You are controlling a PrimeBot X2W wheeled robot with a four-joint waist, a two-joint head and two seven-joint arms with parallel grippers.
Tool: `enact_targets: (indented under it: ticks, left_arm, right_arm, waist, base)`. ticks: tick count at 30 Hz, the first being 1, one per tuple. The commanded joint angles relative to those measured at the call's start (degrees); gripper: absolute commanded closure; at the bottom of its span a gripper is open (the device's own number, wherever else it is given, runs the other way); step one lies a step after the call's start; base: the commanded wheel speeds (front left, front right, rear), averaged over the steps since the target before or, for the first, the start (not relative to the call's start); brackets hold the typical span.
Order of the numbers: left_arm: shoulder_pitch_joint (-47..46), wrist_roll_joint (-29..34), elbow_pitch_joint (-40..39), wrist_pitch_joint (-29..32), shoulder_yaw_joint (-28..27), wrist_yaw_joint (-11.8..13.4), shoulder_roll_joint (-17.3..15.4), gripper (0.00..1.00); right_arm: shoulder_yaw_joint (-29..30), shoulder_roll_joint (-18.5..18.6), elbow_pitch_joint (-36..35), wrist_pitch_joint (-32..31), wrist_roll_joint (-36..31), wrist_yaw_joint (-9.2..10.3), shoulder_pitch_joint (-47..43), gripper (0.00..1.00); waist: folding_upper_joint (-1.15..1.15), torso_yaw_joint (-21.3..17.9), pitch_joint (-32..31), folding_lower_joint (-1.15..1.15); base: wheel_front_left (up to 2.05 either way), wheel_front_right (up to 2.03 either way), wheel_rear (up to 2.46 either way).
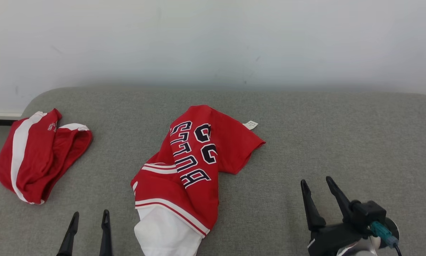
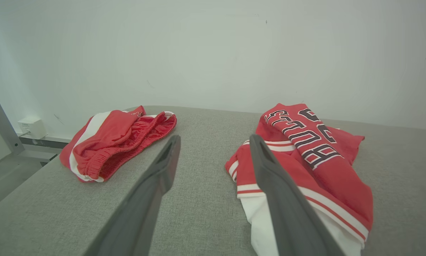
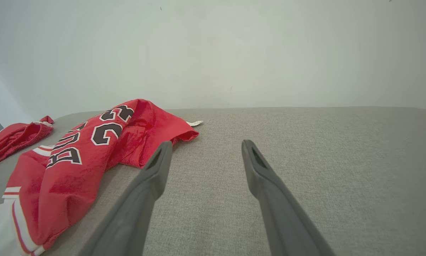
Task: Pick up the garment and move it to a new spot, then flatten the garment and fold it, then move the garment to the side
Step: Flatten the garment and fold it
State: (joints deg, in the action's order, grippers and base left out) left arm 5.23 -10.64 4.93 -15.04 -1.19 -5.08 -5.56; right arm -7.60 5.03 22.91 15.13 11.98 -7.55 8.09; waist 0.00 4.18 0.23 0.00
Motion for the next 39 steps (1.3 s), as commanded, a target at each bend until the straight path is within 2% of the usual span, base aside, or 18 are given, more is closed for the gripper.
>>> enact_targets:
  ticks: [1, 8, 18, 30, 38, 39]
  left_arm:
    - [-1.12, 0.18, 0.31, -0.21, 0.04, -0.44, 0.53, 0.0]
    - [-4.4, 0.79, 1.44, -0.21, 1.49, -1.66, 1.76, 0.0]
    - [-8.51, -0.07, 2.42, -0.21, 4.13, -2.22, 2.66, 0.0]
    - [-10.93, -3.52, 3.57, -0.21, 7.14, -2.41, 2.7, 0.0]
    - [-11.3, -3.91, 4.14, -0.21, 6.97, -2.23, 2.71, 0.0]
    - [-11.29, -3.85, 4.27, -0.21, 6.94, -2.22, 2.71, 0.0]
  right_arm:
    - [-0.65, 0.88, 0.97, -0.05, 0.46, 0.13, 2.23, 0.0]
    - [-2.73, 3.72, 9.25, -2.55, 0.61, 0.13, 14.71, 0.0]
    - [-3.32, 6.22, 25.33, -5.84, 0.94, 0.13, 29.62, 0.0]
    - [-3.99, 7.12, 42.32, -7.19, 1.25, 0.13, 38.75, 0.0]
    - [-3.68, 6.33, 48.49, -8.37, 1.0, 0.13, 40.38, 0.0]
    - [-3.77, 6.15, 48.82, -8.48, 0.99, 0.13, 40.33, 0.9]
  waist:
    - [0.0, 1.39, 1.34, 0.0]
    - [0.0, 5.75, 5.22, 0.0]
    - [0.0, 12.11, 9.65, 0.0]
    - [0.0, 16.68, 12.76, 0.0]
    - [0.0, 17.06, 13.21, 0.0]
    - [0.0, 16.97, 13.16, 0.0]
  base:
    - [0.0, 0.0, 0.0]
    - [0.0, 0.0, 0.0]
    - [0.0, 0.0, 0.0]
    - [0.0, 0.0, 0.0]
    - [0.0, 0.0, 0.0]
    - [0.0, 0.0, 0.0]
